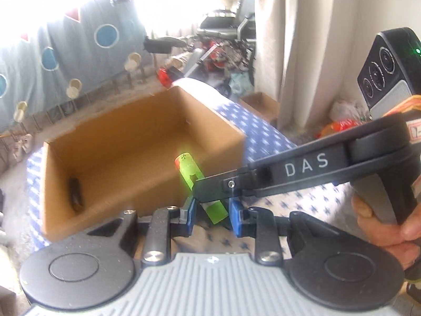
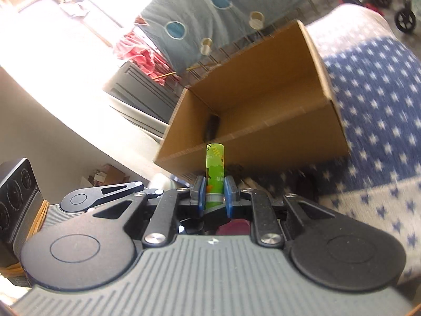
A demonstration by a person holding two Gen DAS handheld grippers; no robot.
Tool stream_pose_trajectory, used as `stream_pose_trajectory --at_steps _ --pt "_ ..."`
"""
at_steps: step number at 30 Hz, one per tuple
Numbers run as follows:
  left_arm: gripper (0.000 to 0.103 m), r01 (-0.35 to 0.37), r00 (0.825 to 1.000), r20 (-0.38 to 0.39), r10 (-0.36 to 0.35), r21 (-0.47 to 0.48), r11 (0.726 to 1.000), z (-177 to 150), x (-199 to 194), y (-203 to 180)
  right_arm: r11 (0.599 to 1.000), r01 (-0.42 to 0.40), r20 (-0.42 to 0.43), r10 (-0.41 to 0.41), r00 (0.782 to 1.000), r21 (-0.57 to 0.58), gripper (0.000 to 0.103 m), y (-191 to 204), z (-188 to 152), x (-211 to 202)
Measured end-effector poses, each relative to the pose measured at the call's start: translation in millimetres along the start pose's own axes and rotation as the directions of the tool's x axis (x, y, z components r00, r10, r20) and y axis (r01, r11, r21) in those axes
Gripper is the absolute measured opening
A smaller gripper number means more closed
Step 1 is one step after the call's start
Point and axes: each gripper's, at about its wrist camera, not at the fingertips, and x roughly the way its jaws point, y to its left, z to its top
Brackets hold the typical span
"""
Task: Organize rigid objects
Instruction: 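Carry the green glue stick into the box and release it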
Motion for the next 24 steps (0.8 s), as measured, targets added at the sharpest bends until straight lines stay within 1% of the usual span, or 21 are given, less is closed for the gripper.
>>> stream_pose_trajectory --at_steps 2,4,7,10,13,16,19,20,22,23,24 --pt "0.028 -0.010 1.000 -0.013 0.010 -0.027 1.000 13 0 18 0.999 -0.018 -0.003 0.018 1.000 -0.037 0.014 13 19 8" --pt "0.028 -0.020 0.999 -0.043 0.018 -0.057 0.998 24 6 40 0.998 -0.044 -0.026 0.043 0.999 -0.049 0.014 20 39 23" --pt "0.028 -0.041 0.991 -0.127 0.028 -0.100 0.994 39 30 75 0.997 -0.074 -0.090 0.071 0.993 -0.030 0.014 21 67 57" --pt "0.028 -0.061 0.975 -0.222 0.029 -0.139 0.988 46 60 110 0.997 -0.075 -0.182 0.077 0.980 0.014 0.014 16 91 102" --pt "0.028 -0.088 0.949 -0.312 0.033 -0.162 0.983 45 92 136 0.996 -0.051 -0.275 0.068 0.959 0.068 0.014 6 108 150" --pt "0.028 -0.123 0.924 -0.378 0.051 -0.169 0.978 37 110 156 0.994 -0.010 -0.351 0.047 0.935 0.107 0.014 -2 116 191" --pt "0.029 -0.154 0.900 -0.429 0.079 -0.142 0.978 32 126 162 0.994 0.034 -0.401 0.010 0.916 0.101 0.015 -4 118 220" --pt "0.030 -0.161 0.894 -0.438 0.089 -0.130 0.978 30 130 163 0.994 0.045 -0.418 -0.001 0.909 0.096 0.016 -4 115 229" --pt "0.031 -0.172 0.891 -0.443 0.104 -0.116 0.978 29 132 163 0.993 0.065 -0.439 -0.015 0.898 0.100 0.017 -2 109 240" --pt "0.033 -0.182 0.893 -0.434 0.117 -0.111 0.977 29 129 163 0.992 0.072 -0.447 -0.018 0.894 0.103 0.017 -3 108 244" --pt "0.034 -0.190 0.898 -0.421 0.128 -0.106 0.976 29 126 162 0.991 0.076 -0.453 -0.017 0.892 0.111 0.021 -4 107 247"
